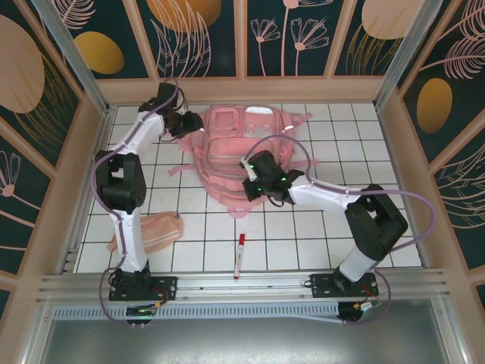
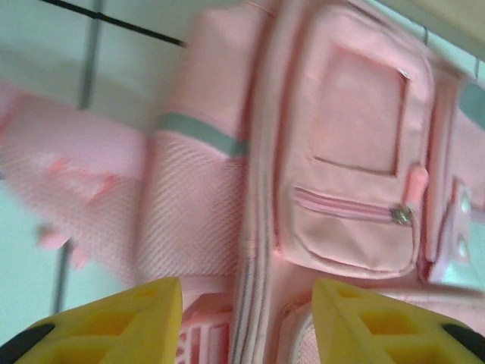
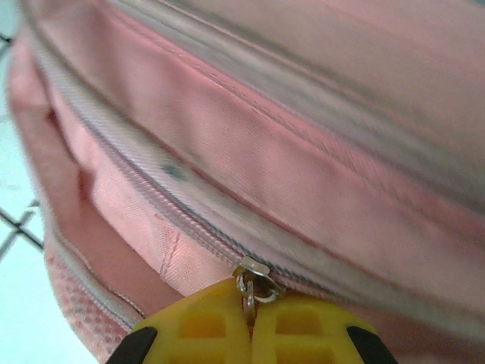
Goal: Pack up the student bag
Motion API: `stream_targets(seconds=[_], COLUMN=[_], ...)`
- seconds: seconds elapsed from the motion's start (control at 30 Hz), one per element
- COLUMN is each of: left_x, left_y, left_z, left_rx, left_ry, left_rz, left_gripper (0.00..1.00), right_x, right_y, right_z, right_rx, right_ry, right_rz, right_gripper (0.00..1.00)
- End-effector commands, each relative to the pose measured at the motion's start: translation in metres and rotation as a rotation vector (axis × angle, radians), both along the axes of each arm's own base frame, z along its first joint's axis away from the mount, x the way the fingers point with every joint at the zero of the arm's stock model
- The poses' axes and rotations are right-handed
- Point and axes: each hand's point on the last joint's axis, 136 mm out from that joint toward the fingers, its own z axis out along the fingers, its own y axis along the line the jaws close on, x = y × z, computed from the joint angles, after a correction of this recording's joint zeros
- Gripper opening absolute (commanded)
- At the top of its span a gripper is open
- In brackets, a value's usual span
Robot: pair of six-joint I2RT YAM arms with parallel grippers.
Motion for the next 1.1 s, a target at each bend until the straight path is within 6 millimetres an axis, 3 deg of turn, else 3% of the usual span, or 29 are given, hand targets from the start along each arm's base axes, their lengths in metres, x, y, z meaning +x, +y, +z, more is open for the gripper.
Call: stream_targets(seconds=[0.0, 0.13, 0.23, 0.3, 0.33, 0.57, 0.8, 0.87, 0.97, 1.07], left_x=[-0.048, -0.109, -0.142, -0.153, -0.156, -0.152, -0.129, -0.126, -0.126, -0.122], left_y=[0.014, 0.018, 0.017, 0.016, 0.015, -0.001, 0.011, 0.017, 0.023, 0.030], left_z=[-0.003, -0.005, -0.003, -0.002, -0.003, -0.027, -0.034, -0.042, -0.051, -0.058], left_rx=[0.058, -0.006, -0.085, -0.128, -0.151, -0.356, -0.290, -0.236, -0.150, -0.063], left_ry=[0.143, 0.220, 0.241, 0.247, 0.249, 0.277, 0.210, 0.206, 0.210, 0.219], left_rz=[0.051, 0.131, 0.196, 0.238, 0.261, 0.386, 0.461, 0.457, 0.413, 0.368], left_gripper=[0.50, 0.58, 0.62, 0.65, 0.72, 0.70, 0.52, 0.39, 0.00, 0.00], right_x=[0.003, 0.012, 0.013, 0.012, 0.011, -0.008, -0.025, -0.027, -0.028, -0.027], right_y=[0.065, 0.109, 0.129, 0.137, 0.139, 0.155, 0.167, 0.166, 0.154, 0.126], right_z=[0.031, 0.033, 0.029, 0.028, 0.026, 0.025, 0.031, 0.028, 0.019, 0.004], right_rx=[0.159, 0.226, 0.256, 0.264, 0.266, 0.285, 0.300, 0.278, 0.218, 0.129], right_ry=[-0.011, 0.015, 0.024, 0.024, 0.026, 0.029, 0.009, 0.000, 0.003, 0.018], right_rz=[0.087, 0.117, 0.145, 0.162, 0.168, 0.234, 0.268, 0.271, 0.258, 0.226], right_gripper=[0.00, 0.00, 0.00, 0.00, 0.00, 0.00, 0.00, 0.00, 0.00, 0.00])
